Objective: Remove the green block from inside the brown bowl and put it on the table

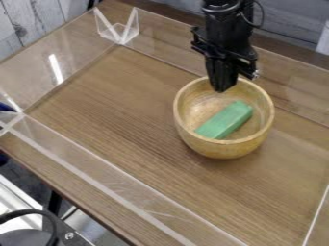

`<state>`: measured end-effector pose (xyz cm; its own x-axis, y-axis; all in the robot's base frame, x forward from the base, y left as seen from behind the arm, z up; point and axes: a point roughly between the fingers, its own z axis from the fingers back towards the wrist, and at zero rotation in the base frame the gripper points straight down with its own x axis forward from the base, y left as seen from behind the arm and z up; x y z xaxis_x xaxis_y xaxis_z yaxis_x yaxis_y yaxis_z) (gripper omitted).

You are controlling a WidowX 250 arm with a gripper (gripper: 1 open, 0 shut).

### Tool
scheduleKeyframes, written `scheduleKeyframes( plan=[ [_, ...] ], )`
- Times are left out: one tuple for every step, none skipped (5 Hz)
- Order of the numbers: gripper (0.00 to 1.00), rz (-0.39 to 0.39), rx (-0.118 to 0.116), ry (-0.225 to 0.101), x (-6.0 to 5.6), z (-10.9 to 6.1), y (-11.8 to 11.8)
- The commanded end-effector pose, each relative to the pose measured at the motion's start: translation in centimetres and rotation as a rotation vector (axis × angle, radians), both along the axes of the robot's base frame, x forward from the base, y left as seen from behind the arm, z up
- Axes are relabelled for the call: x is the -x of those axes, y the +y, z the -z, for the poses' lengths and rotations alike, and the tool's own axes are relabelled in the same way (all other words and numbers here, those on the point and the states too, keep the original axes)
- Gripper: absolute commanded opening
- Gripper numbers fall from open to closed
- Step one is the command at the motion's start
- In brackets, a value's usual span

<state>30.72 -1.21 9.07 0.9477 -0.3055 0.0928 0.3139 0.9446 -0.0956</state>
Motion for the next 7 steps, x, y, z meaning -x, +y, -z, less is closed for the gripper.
scheduleKeyframes(
  plan=[
    [1.00,-0.010,0.001,-0.064,-1.3,-1.5,0.3],
    [1.00,-0.002,0.002,-0.051,-1.3,-0.8,0.2],
    [1.00,0.011,0.001,-0.036,-1.4,0.1,-0.1],
    [1.00,0.022,-0.001,-0.024,-1.5,0.8,-0.2],
    [1.00,0.029,-0.003,-0.016,-1.5,1.5,-0.3],
    [1.00,0.032,-0.004,-0.009,-1.6,1.9,-0.3],
    [1.00,0.037,-0.004,0.000,-1.6,2.5,-0.4]
  ],
)
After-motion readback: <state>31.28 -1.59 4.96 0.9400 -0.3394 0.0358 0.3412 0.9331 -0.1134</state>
